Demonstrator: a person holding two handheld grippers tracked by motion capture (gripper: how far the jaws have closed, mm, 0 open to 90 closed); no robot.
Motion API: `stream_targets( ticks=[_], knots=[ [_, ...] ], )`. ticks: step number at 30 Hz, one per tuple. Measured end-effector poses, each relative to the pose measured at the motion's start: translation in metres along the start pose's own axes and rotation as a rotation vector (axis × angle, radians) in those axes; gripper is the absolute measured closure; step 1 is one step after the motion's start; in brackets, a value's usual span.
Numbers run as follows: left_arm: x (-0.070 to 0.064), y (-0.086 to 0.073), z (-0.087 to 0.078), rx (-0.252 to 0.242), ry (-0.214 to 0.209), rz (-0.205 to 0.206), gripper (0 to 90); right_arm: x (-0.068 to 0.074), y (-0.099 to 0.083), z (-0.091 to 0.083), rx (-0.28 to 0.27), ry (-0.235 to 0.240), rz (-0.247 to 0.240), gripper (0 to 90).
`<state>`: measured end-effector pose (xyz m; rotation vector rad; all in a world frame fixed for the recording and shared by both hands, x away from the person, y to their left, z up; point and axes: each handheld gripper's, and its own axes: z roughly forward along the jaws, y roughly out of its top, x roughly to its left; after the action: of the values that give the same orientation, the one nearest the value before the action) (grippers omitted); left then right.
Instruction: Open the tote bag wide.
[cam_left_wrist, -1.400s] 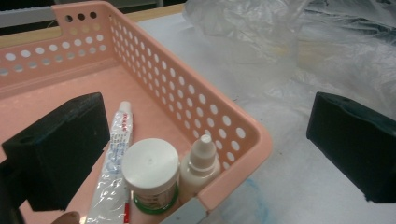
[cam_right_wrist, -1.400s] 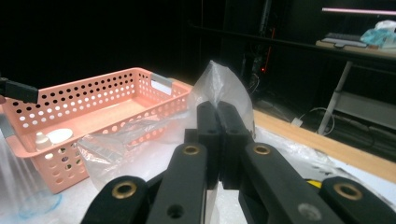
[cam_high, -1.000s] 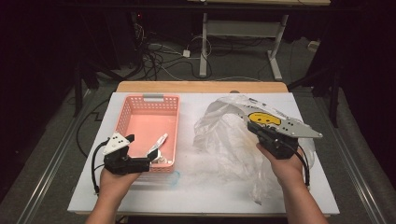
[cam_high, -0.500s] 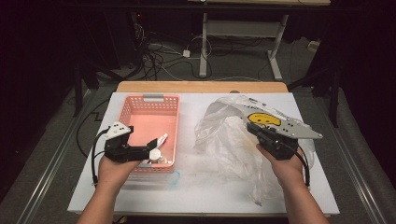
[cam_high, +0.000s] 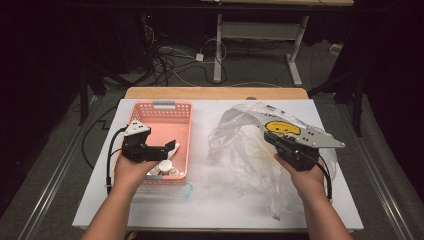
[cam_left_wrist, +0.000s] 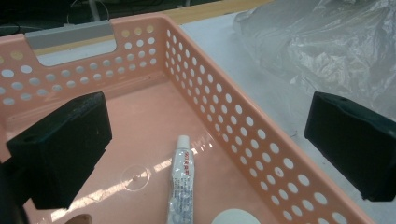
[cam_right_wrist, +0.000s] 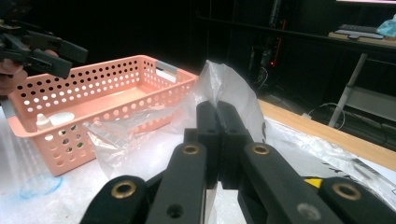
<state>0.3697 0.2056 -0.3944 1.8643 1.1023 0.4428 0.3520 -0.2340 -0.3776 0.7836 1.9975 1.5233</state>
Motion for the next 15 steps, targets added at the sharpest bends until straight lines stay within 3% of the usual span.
stream_targets(
  ticks=[7,15],
  knots=[
    [0.007,0.005,0.014,0.023,-0.002,-0.001,0.1,-0.001,0.000,0.000,-0.001,-0.002,-0.002,90.0],
    [0.019,0.007,0.034,0.113,0.007,-0.024,0.1,-0.002,0.000,0.001,0.000,-0.001,0.001,90.0]
  ],
)
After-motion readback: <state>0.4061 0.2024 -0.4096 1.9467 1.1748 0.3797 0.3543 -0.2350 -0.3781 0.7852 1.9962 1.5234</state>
